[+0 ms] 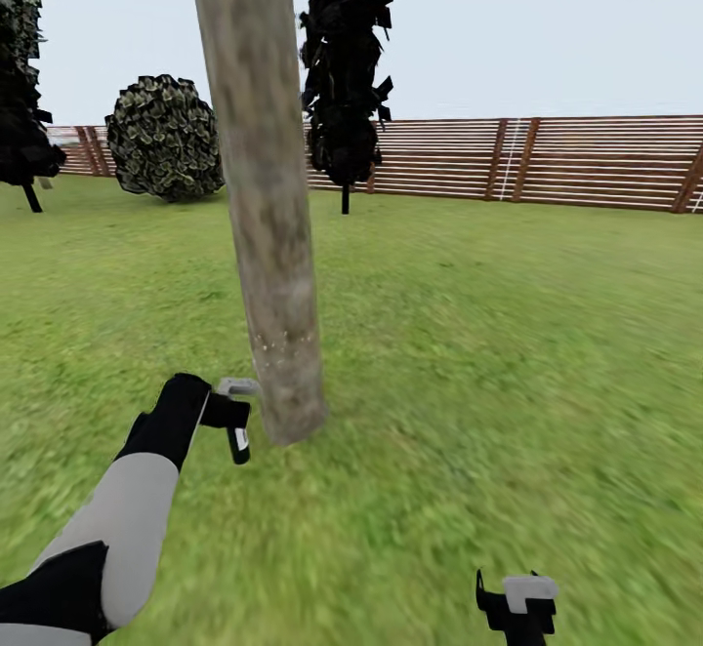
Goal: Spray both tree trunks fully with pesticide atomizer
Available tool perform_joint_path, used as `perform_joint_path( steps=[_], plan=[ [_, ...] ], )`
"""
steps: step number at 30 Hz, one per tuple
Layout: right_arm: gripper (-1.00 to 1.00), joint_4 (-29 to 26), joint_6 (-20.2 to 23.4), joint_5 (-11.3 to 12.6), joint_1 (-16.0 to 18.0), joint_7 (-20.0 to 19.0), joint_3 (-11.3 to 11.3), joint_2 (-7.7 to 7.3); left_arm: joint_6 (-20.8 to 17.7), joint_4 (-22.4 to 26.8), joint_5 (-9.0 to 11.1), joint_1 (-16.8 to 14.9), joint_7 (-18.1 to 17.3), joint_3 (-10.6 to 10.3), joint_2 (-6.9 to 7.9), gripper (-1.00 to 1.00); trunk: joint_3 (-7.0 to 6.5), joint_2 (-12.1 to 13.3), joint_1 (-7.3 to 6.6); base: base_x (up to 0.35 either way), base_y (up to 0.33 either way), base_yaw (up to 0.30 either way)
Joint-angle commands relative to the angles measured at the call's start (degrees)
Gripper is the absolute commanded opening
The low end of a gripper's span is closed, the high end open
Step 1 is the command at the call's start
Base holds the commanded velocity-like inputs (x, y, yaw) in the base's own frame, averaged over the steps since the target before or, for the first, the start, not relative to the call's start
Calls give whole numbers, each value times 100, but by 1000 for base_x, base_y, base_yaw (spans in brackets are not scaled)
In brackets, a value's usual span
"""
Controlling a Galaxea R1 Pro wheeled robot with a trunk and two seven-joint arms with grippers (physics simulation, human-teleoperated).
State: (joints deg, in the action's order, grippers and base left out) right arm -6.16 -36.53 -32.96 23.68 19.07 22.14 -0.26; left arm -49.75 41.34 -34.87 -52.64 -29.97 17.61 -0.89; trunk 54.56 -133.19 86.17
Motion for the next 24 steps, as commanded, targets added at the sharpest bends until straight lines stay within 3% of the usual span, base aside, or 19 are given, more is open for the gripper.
perform_joint_path(
  steps=[1,5,8,12,14,15,20,24],
  plan=[
    [100,10,-12,-61,5,34,28,0,-11,-4,-42,23,3,39,-12,-100,6,-2,1,199,-216,5],
    [100,9,-12,-61,5,35,28,-1,-2,-78,-11,110,42,52,-10,-100,6,-2,1,38,-266,1],
    [100,12,-12,-61,5,35,28,-1,100,-198,14,469,51,84,-14,-100,6,-2,1,4,-276,0],
    [100,18,-12,-62,5,27,28,-1,324,-178,31,608,57,110,-239,-100,6,-2,1,0,-277,0],
    [100,18,-12,-62,5,26,28,-1,337,-161,24,616,57,123,-257,-100,6,-2,1,0,-278,0],
    [100,18,-12,-62,5,26,28,-1,343,-155,18,619,68,134,-222,-100,6,-2,1,27,-278,0],
    [100,17,-12,-61,5,26,28,-1,377,-205,18,631,359,432,305,-100,6,-2,1,77,-278,0],
    [100,18,-12,-61,5,26,28,-1,502,-281,30,738,390,493,357,-100,6,-2,1,112,-274,1]
  ],
)
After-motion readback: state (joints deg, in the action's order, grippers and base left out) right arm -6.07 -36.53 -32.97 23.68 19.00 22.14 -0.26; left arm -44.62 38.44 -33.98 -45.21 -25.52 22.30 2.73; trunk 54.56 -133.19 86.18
